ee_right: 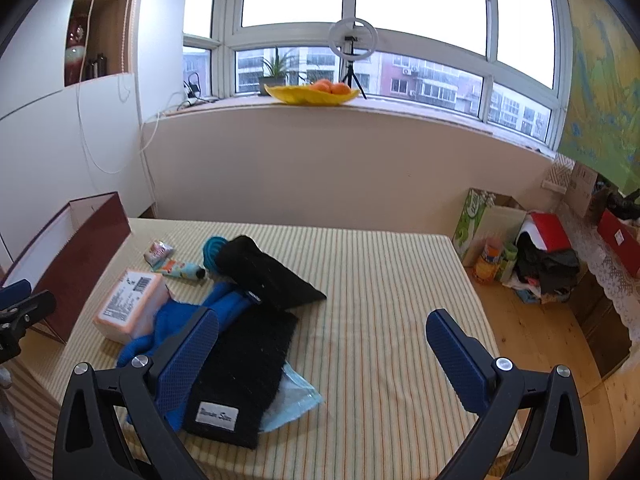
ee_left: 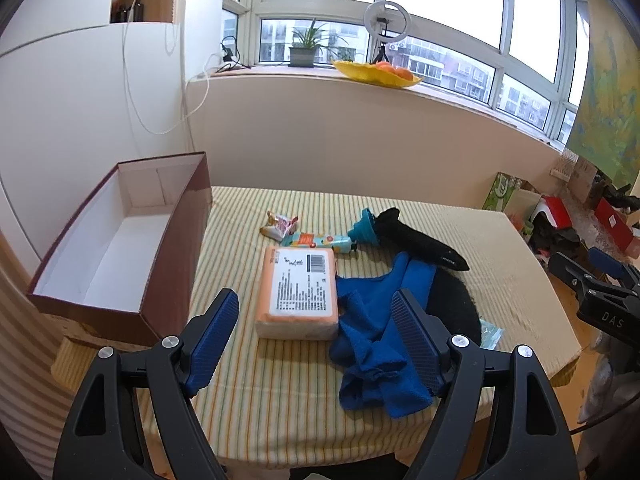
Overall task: Organize soft objects
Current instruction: 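Move both tools down toward the blue towel on the black glove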
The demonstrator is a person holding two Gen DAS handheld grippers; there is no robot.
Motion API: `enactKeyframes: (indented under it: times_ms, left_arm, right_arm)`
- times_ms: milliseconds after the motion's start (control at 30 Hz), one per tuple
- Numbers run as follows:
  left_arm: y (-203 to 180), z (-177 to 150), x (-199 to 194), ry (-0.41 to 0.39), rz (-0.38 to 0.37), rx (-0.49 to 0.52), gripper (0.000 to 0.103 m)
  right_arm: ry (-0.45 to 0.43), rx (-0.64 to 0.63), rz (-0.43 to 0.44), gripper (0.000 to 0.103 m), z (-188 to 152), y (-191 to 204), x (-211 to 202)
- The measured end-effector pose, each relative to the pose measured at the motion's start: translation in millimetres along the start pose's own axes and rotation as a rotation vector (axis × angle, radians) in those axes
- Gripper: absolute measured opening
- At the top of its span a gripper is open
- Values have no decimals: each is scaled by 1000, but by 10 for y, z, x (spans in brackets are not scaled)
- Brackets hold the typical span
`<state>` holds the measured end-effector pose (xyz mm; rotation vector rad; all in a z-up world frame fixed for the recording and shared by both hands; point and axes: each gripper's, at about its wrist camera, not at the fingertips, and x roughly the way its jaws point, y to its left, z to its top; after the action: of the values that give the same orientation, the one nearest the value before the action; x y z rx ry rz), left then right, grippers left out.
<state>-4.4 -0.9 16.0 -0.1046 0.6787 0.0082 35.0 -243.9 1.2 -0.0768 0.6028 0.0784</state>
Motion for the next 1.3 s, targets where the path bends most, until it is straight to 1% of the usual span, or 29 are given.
enactKeyframes:
  times_ms: [167,567,833,900,1033,1167,1300]
  left_arm:
    - [12,48,-40,-17,0,-8,79]
    - [-12,59,-47,-21,2,-3,79]
    - [18,1,-25,-3,4,-11,79]
    - [53,-28,-4,11,7,-21,79]
    - [155,-99,21,40,10,-49,79]
    - [261,-185,64,76,-1,-86,79]
    - [283,-264,131,112,-27,-104,79]
  right_arm:
    - [-14,6,9,103,27,9,-30]
    - [-12,7,8,103,39,6,-34]
    - [1,12,21,103,23,-27,-23]
    - [6,22,45,103,7,-54,-14]
    - [30,56,144,103,-10,-148,44]
    - [71,88,258,103,-29,-233,145]
    - [113,93,332,103,-38,-243,249]
